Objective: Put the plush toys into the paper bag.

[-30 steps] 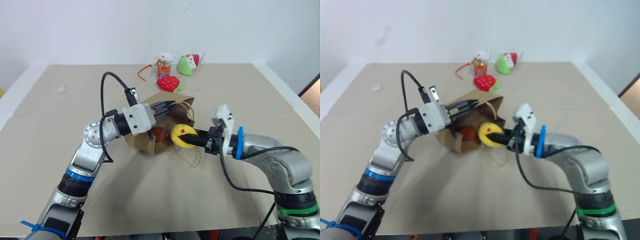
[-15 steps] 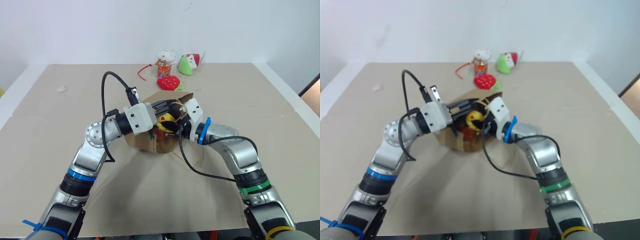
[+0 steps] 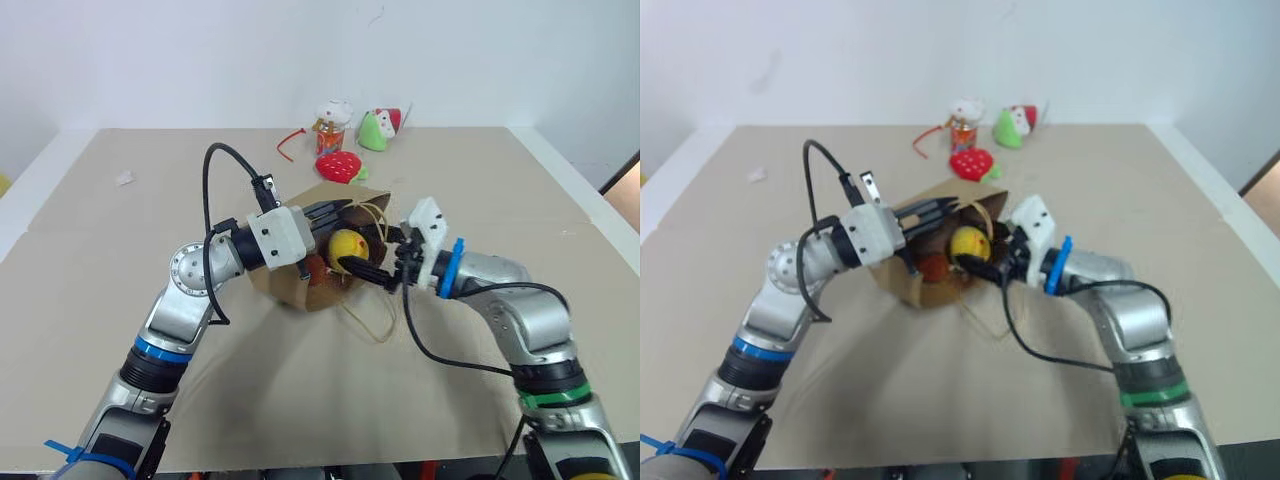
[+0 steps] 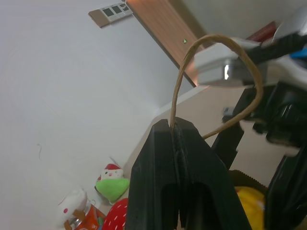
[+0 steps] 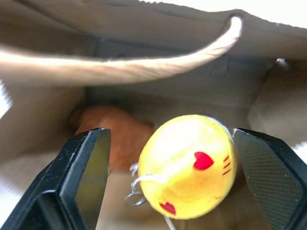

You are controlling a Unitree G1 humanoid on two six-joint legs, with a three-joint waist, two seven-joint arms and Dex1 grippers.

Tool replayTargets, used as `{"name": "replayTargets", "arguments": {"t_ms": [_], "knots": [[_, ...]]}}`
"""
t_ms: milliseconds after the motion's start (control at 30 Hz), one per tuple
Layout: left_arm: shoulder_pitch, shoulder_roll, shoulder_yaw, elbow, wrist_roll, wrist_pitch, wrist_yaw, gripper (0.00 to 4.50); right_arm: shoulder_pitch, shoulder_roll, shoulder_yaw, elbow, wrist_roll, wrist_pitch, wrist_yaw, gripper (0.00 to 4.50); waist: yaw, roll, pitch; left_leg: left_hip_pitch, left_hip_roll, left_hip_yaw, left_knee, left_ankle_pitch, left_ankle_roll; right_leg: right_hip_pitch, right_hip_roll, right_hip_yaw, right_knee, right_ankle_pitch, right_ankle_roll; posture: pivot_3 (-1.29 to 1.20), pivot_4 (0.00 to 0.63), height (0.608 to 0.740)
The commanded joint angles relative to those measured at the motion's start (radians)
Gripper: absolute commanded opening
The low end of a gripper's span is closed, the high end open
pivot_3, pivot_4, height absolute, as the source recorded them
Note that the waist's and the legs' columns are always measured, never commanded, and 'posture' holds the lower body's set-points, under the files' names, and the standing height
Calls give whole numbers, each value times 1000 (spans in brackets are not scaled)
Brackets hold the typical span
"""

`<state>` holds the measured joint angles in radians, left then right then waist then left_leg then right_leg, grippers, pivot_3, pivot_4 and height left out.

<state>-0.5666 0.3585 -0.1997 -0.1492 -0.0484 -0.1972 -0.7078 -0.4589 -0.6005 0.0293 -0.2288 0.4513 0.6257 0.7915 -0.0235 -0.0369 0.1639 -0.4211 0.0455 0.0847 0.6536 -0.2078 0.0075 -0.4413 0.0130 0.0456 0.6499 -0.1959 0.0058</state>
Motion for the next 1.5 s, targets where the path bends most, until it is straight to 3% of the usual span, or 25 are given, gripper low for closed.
{"name": "replayTargets", "arguments": {"t_ms": [33,267,467,733,767,833,867,933,967,1000,1067,1133,1500], "knots": [[-7,1,9,-27,-7,-22,5,0,5,-24,-49,-50,25,13,2,4411,-1,0,0,0,0,0,0,0,0,0,0,0,0,0,0,0,150,740],[-2,3,7,-32,-8,-25,0,0,42,-75,-90,-60,41,47,14,4411,0,0,0,0,0,0,0,0,0,0,0,0,0,0,0,0,150,740],[-4,4,12,-35,-10,-25,2,0,163,-141,-83,-91,77,113,71,4411,1,0,0,0,-1,0,0,0,0,0,-1,1,0,0,1,0,150,740],[-18,5,15,-24,-5,-25,4,0,222,-68,-48,-14,7,53,-2,4411,0,0,0,1,0,0,1,0,1,1,1,1,-1,1,1,0,150,740],[-20,6,16,-23,-5,-24,4,0,224,-58,-44,-2,-6,39,-9,3904,0,0,0,1,0,0,1,1,1,1,1,1,-1,1,0,0,150,740],[-20,7,17,-21,-5,-24,4,0,225,-50,-37,4,-12,19,-3,3367,0,0,0,1,0,0,1,1,1,1,0,1,-1,1,0,0,150,740],[-20,7,17,-21,-4,-24,4,0,224,-52,-34,3,-14,18,0,2760,0,0,0,1,0,0,1,1,1,1,0,1,-1,1,0,0,150,740],[-19,5,16,-23,-4,-22,5,0,222,-58,-33,-6,-7,20,14,2346,0,0,0,1,0,1,1,1,1,1,0,1,-1,1,0,0,150,740],[-20,4,15,-23,-4,-21,5,0,223,-64,-34,-14,-3,20,24,1671,0,0,0,1,-1,1,1,1,1,1,0,1,-1,1,1,0,150,740],[-21,4,14,-22,-4,-22,6,0,223,-68,-36,-19,-1,19,31,1509,0,0,0,1,-1,1,1,1,1,0,0,1,-1,1,1,0,150,740],[-26,3,14,-17,-3,-22,7,0,220,-81,-48,-32,8,22,45,660,0,0,0,0,-1,1,1,1,1,1,0,1,-1,1,1,0,150,740],[-31,3,16,-10,-2,-25,7,0,213,-89,-68,-41,24,33,54,88,0,0,0,1,-1,1,1,1,1,1,0,1,-1,1,1,0,150,740],[-45,-2,13,10,-5,-32,4,0,175,-120,-112,-72,78,75,74,88,0,0,0,1,-1,0,1,1,1,1,0,1,-1,1,1,0,150,740]]}}
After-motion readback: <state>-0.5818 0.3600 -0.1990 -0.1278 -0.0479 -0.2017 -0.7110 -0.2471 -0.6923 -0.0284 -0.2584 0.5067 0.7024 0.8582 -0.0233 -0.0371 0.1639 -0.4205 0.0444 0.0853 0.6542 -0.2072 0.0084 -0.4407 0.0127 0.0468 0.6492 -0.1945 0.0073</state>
